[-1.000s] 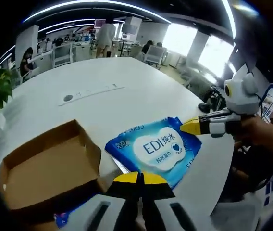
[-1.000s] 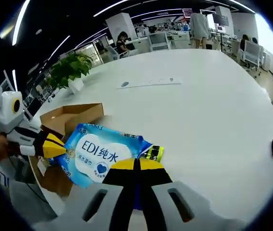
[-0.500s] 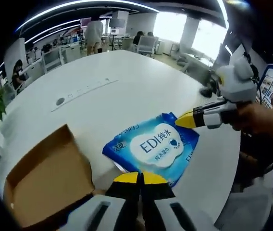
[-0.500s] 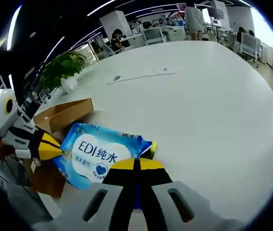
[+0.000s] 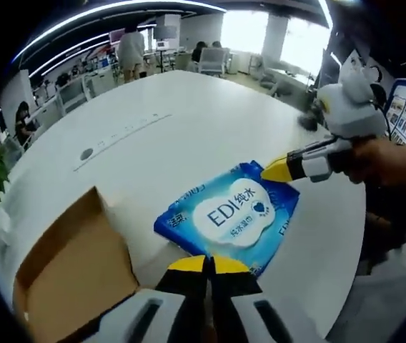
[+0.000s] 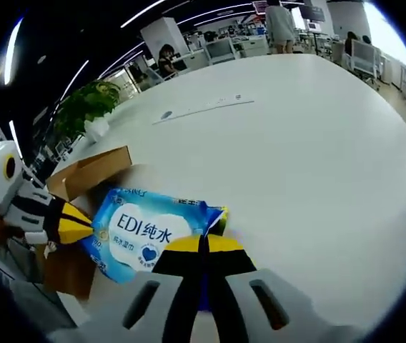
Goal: Operate the shoe box by opening the lid, removing the specified soft item, and placing it in the target area until the item is outside and the box remains undamaged.
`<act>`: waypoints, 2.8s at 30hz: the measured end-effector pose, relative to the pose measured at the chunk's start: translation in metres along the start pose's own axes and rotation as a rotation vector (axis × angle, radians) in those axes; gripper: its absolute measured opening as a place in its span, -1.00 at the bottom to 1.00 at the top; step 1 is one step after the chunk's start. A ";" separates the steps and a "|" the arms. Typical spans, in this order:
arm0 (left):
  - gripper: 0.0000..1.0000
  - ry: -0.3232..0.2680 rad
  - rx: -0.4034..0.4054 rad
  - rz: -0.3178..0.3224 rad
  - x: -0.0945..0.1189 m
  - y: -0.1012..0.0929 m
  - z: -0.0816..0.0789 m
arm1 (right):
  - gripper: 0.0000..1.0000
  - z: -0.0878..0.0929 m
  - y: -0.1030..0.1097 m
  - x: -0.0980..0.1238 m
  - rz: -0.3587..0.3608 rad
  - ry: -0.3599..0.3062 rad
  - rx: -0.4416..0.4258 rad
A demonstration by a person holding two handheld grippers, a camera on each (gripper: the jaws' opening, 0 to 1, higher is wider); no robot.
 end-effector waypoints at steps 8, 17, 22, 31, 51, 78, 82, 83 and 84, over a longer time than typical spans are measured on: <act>-0.82 -0.036 0.044 0.005 0.010 0.002 0.000 | -1.00 0.001 0.001 0.003 0.013 -0.019 -0.016; -0.67 -0.089 0.121 0.054 0.023 -0.006 0.000 | -0.95 -0.002 0.002 0.009 0.011 -0.040 0.065; -0.61 -0.113 0.119 0.069 0.037 -0.009 -0.003 | -0.84 -0.002 0.001 0.017 0.021 -0.039 0.090; -0.50 -0.137 0.116 0.081 0.057 -0.011 0.001 | -0.72 -0.004 0.014 0.040 0.001 -0.033 0.218; -0.30 -0.157 0.128 0.051 0.109 0.008 0.029 | -0.51 -0.013 0.072 0.090 -0.084 -0.048 0.401; -0.35 -0.078 0.083 0.063 0.133 0.052 0.088 | -0.47 -0.010 0.175 0.065 -0.314 0.030 0.767; -0.36 -0.090 0.062 0.103 0.128 0.053 0.088 | -0.50 -0.009 0.186 0.054 -0.339 0.037 0.808; -0.36 -0.087 0.063 0.106 0.126 0.053 0.088 | -0.51 -0.009 0.189 0.051 -0.347 0.041 0.818; -0.37 -0.087 0.060 0.107 0.126 0.053 0.088 | -0.51 -0.009 0.192 0.049 -0.354 0.041 0.819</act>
Point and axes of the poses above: the point that each gripper's makers call its tool centre point, and the gripper's own axes: x roughly backward along the fingers, y roughly to its left, z roughly out of its underside, the point moved 3 cm from there along x, roughly backward along the fingers, and after that the axes turned 7 degrees about -y, right-handed, at the moved point
